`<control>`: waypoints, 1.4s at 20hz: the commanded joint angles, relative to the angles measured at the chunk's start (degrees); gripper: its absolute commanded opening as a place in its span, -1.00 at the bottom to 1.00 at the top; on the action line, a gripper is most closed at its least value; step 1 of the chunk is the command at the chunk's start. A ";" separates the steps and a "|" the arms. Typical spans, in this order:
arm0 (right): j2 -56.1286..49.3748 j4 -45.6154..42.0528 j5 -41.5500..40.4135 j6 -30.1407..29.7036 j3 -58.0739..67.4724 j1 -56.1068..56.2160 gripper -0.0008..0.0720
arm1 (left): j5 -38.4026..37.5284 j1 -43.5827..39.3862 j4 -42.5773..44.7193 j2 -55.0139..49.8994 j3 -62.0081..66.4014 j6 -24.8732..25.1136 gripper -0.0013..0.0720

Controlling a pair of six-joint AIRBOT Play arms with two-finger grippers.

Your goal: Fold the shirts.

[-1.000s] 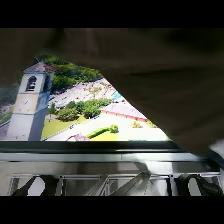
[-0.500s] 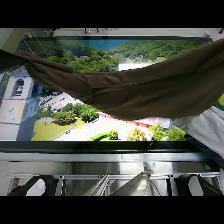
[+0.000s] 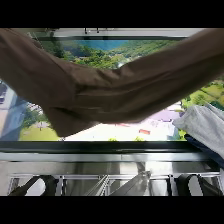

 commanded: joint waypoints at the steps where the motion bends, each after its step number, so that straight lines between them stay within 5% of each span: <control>1: -10.08 -9.51 -7.43 1.27 0.13 9.11 -0.94 | 0.48 0.94 1.38 -10.80 2.58 -1.42 -0.92; 5: -32.44 -16.24 -20.06 3.08 0.17 24.06 -0.94 | -2.64 -6.12 5.07 -29.73 2.62 1.27 -0.93; 10: -52.61 -15.67 -33.55 3.06 0.33 25.27 -0.94 | -18.53 -13.70 5.03 -48.72 2.62 6.62 -0.92; 11: -54.18 -15.69 -33.73 2.54 0.57 24.92 -0.93 | -20.41 -14.36 5.01 -50.86 2.62 6.62 -0.27; 12: -54.99 -15.72 -33.16 1.79 0.98 24.37 -0.84 | -20.92 -14.45 4.96 -52.22 2.71 6.62 0.73; 13: -54.99 -15.96 -31.74 1.77 1.36 23.61 -0.22 | -20.22 -14.32 4.98 -53.13 3.54 6.47 0.99; 14: -54.88 -16.96 -28.35 1.77 2.40 22.43 0.27 | -18.71 -13.66 5.03 -53.83 5.25 6.43 0.99; 15: -54.64 -19.08 -23.10 1.79 3.91 20.81 0.32 | -16.37 -12.61 5.03 -54.18 7.23 6.03 0.99; 18: -52.68 -21.73 -8.33 3.50 5.97 14.60 0.38 | -5.86 -8.09 5.14 -52.85 8.33 0.92 0.98; 21: -50.71 -22.88 4.22 4.92 5.38 9.40 0.35 | 3.39 -4.70 5.53 -48.52 -4.94 -1.05 0.50; 28: -49.86 -35.89 8.66 7.80 -7.56 8.41 0.35 | -3.82 -2.95 7.10 -30.56 -50.64 4.90 0.50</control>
